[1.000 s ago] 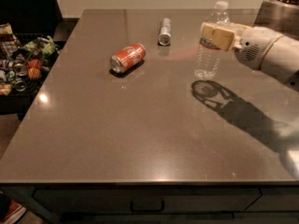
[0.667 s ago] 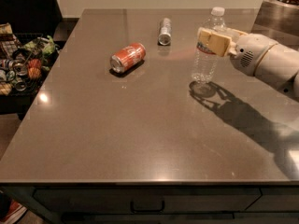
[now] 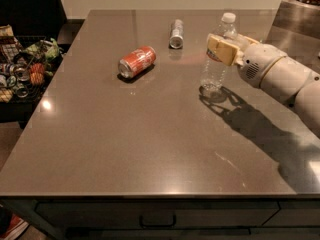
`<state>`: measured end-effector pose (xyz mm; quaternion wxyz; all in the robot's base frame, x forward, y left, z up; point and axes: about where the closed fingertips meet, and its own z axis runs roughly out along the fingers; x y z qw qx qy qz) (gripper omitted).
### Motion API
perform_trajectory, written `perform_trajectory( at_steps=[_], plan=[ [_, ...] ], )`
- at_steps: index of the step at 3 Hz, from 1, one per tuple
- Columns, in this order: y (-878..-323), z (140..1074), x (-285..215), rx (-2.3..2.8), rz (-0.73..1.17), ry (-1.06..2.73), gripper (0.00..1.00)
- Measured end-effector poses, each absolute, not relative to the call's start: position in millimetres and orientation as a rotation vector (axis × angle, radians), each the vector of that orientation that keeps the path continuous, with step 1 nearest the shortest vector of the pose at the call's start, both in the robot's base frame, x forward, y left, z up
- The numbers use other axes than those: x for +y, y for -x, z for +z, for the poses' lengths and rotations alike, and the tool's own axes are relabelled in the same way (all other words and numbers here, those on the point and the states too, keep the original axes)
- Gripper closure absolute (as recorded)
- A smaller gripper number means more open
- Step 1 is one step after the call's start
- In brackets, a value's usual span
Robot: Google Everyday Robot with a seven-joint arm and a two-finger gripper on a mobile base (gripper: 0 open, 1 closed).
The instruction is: Place water bottle upright
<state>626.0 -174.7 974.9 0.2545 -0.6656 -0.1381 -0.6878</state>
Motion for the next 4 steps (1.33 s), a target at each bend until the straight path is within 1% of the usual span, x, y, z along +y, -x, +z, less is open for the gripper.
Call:
perform_trajectory(
  at_steps=[1, 2, 3, 4],
  plan=[
    [-625.2, 971.6, -172.5, -0.43, -1.915, 1.792, 0.82],
    [-622.7, 968.0, -170.5, -0.502, -1.946, 1.78, 0.59],
    [-620.4, 965.6, -167.7, -0.558, -1.959, 1.77, 0.28],
    [-620.7, 966.0, -166.0, -0.557, -1.956, 1.768, 0.05]
  ],
)
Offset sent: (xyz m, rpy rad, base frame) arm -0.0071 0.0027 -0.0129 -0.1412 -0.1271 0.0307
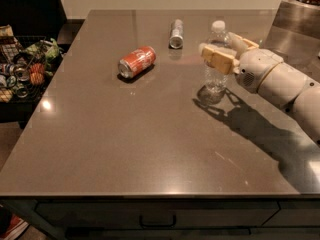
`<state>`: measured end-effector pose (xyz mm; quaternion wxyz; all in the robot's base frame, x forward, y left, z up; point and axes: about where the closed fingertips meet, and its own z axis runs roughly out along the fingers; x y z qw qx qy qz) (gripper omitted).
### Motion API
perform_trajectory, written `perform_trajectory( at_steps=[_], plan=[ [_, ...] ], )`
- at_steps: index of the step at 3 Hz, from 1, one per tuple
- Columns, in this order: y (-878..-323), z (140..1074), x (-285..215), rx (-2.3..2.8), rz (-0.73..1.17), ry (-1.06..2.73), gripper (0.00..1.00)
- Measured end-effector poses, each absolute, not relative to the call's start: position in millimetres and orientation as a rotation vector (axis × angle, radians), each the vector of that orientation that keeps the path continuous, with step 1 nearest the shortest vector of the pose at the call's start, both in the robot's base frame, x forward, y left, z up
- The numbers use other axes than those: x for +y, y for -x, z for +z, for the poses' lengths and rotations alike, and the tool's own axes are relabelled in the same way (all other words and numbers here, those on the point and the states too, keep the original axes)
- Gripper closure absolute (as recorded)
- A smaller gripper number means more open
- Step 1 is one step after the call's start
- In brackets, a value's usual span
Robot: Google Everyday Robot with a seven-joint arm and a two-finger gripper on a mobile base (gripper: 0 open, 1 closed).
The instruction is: Place water bottle upright
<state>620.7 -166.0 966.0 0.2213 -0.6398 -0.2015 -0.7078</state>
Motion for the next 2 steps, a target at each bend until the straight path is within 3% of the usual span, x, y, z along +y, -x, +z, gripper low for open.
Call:
perform_trajectory(
  at_steps=[2],
  plan=[
    [-620.8, 966.2, -164.7, -0.559, -1.955, 1.767, 0.0]
  ],
)
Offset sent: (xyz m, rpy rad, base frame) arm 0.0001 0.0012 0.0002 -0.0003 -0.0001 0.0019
